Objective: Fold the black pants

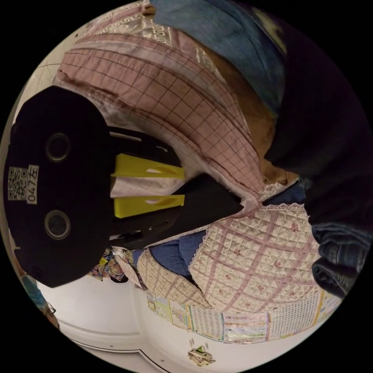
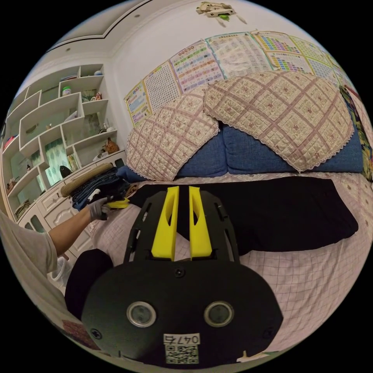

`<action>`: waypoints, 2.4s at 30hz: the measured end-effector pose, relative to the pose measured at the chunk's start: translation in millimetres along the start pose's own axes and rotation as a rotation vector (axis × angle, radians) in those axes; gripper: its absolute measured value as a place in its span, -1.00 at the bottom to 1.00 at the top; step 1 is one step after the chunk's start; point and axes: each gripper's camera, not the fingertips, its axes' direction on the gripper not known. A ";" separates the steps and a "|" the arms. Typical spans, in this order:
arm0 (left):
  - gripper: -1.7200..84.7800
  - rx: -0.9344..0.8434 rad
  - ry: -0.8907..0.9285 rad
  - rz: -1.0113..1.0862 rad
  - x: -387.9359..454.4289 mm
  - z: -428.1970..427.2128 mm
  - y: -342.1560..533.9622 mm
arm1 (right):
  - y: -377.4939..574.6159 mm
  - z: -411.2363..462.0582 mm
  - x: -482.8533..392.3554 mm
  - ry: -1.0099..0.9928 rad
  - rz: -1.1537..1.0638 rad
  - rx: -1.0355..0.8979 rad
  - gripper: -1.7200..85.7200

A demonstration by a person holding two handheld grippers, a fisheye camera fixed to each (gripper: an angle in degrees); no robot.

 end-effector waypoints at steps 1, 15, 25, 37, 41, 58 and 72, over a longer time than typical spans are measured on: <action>-0.81 0.002 0.007 -0.002 -1.1 2.1 0.7 | 1.2 0.8 -1.1 0.002 0.001 -0.002 -0.94; -0.97 -0.021 0.053 0.073 -1.2 41.0 23.5 | -5.8 -13.2 23.4 0.174 -0.190 -0.269 -0.92; -0.98 -0.024 0.055 0.092 -1.3 51.6 56.8 | 52.6 44.9 -24.5 0.371 -0.540 -0.607 -0.92; -0.98 -0.004 0.021 0.194 29.9 45.6 112.3 | -2.8 23.0 26.8 0.317 -0.420 -0.550 -0.97; -0.98 0.119 -0.006 0.338 60.9 2.0 171.5 | -28.6 -13.9 58.9 0.141 -0.319 -0.659 -0.97; -0.98 0.195 -0.157 0.403 50.1 -102.7 353.8 | 9.1 -99.6 123.8 0.005 -0.391 -0.774 -0.96; -0.98 0.142 -0.244 0.222 -29.7 -67.0 439.3 | 54.6 -279.6 463.5 0.257 0.465 -0.280 -0.76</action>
